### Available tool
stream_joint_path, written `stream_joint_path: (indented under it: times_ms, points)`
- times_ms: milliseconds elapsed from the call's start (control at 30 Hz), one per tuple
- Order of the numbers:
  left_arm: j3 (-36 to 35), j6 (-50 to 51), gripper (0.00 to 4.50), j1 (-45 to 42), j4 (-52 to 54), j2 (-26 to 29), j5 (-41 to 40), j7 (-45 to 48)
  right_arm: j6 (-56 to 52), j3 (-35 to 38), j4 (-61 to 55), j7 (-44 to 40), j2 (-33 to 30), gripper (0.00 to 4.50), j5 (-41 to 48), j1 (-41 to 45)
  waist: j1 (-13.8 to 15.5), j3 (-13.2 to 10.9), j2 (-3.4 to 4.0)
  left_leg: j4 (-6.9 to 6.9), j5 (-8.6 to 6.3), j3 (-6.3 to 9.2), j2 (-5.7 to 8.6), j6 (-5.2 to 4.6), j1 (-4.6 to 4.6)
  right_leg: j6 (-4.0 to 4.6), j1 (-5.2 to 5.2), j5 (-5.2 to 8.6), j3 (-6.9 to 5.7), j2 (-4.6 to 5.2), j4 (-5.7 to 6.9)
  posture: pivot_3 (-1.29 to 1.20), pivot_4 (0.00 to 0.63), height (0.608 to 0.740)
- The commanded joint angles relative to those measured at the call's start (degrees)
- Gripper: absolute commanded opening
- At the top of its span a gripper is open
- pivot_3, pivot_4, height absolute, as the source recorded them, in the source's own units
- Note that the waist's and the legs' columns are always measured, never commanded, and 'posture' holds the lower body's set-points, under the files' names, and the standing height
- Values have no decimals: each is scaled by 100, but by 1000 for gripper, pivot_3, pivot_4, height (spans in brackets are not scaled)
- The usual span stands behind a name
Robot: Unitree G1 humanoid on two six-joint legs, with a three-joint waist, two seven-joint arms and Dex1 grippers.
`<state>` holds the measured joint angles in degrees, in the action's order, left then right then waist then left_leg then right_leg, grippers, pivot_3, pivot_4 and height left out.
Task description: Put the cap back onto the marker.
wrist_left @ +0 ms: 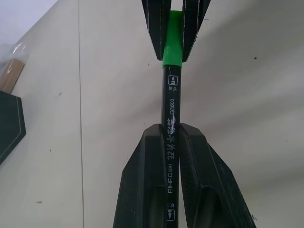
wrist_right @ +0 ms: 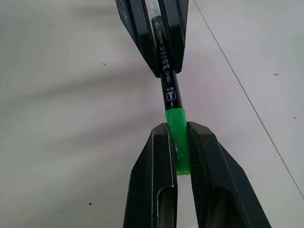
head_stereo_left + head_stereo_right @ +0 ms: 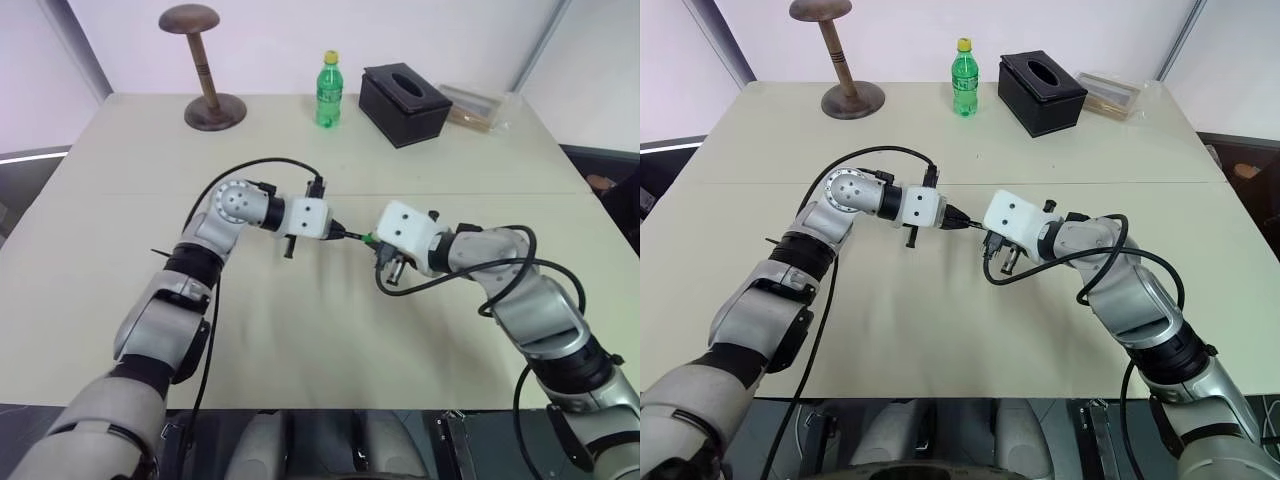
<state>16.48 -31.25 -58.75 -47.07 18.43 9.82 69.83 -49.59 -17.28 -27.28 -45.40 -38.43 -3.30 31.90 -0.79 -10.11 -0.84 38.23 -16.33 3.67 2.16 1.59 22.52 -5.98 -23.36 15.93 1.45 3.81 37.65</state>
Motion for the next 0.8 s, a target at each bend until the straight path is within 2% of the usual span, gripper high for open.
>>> stream_joint_path:
  times_ms: [33,67,100,167,267,500,633,700,800]
  points:
    - [5,-163,0,-88,634,-473,-546,57,230,29,-184,132,118,463,42,66,0,0,0,0,0,0,0,0,0,0,0,0,0,0,0,0,150,740]
    - [4,-162,0,-80,645,-464,-548,63,232,24,-181,129,107,964,41,63,1,0,0,0,0,0,0,0,0,0,0,0,0,0,0,0,150,740]
    - [5,-158,0,-74,655,-456,-556,69,235,19,-178,130,99,1277,43,62,27,0,0,0,0,0,0,0,0,0,0,0,0,1,0,0,150,740]
    - [-4,-86,0,5,781,-386,-586,130,252,3,-188,132,27,2414,-1,20,17,0,0,3,0,8,-3,1,7,0,0,0,-6,8,-2,0,150,740]
    - [-28,61,0,152,980,-191,-636,210,230,77,-297,97,-143,3870,10,-104,-9,0,0,2,0,0,-1,1,5,-1,-2,0,0,7,0,0,150,740]
    - [-94,457,0,621,1429,548,-676,228,-200,1098,-1076,88,-731,3870,342,-1015,5,0,1,-3,0,3,-5,0,2,1,-4,0,1,-1,1,0,150,740]
    - [-119,746,0,773,1698,779,-686,136,-385,1439,-1351,161,-782,3870,514,-1290,18,0,0,0,0,3,-7,0,3,0,-1,0,1,3,0,0,150,740]
    - [-194,1059,0,868,1866,885,-578,-133,-511,1565,-1461,250,-735,3870,588,-1370,16,0,0,1,0,3,-7,0,3,0,1,0,0,4,0,0,150,740]
    - [-350,2317,0,1231,2660,964,-867,-222,-687,1606,-1673,388,-610,3870,724,-1521,-7,1,1,-1,0,4,-9,0,2,0,1,0,1,2,0,0,150,740]
